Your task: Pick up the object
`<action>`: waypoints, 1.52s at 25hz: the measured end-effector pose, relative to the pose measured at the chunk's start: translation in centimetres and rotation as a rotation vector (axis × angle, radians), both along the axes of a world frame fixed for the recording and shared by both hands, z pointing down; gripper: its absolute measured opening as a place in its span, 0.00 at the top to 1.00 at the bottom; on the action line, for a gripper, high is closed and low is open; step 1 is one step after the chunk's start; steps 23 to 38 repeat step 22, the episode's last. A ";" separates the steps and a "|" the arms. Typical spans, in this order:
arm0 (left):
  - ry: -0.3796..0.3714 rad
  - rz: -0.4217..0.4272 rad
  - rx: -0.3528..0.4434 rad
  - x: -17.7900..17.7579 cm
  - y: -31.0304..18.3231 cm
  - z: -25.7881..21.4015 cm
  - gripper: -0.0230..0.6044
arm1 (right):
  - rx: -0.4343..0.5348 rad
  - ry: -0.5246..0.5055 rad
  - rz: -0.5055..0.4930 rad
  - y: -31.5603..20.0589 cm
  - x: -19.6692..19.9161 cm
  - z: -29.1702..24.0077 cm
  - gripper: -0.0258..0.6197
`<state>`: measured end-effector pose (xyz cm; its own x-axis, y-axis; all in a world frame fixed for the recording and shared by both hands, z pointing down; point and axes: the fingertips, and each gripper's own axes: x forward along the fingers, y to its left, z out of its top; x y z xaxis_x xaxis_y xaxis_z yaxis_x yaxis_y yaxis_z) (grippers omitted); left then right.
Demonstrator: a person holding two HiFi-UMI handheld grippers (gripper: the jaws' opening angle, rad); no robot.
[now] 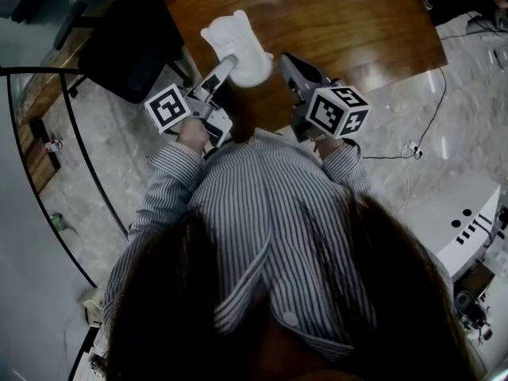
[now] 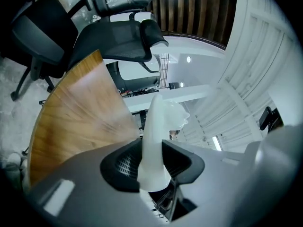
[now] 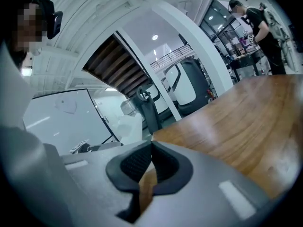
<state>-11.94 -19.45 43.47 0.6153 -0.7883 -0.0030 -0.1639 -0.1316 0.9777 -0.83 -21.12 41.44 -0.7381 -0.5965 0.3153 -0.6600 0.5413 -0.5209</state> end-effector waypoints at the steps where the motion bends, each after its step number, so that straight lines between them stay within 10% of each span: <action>1: 0.000 -0.001 -0.001 0.0 0.0 0.0 0.76 | 0.001 0.002 -0.002 -0.1 0.0 0.0 0.96; 38: 0.041 -0.031 -0.013 -0.3 0.2 0.1 0.76 | 0.034 0.039 -0.035 0.7 -0.5 -0.7 0.96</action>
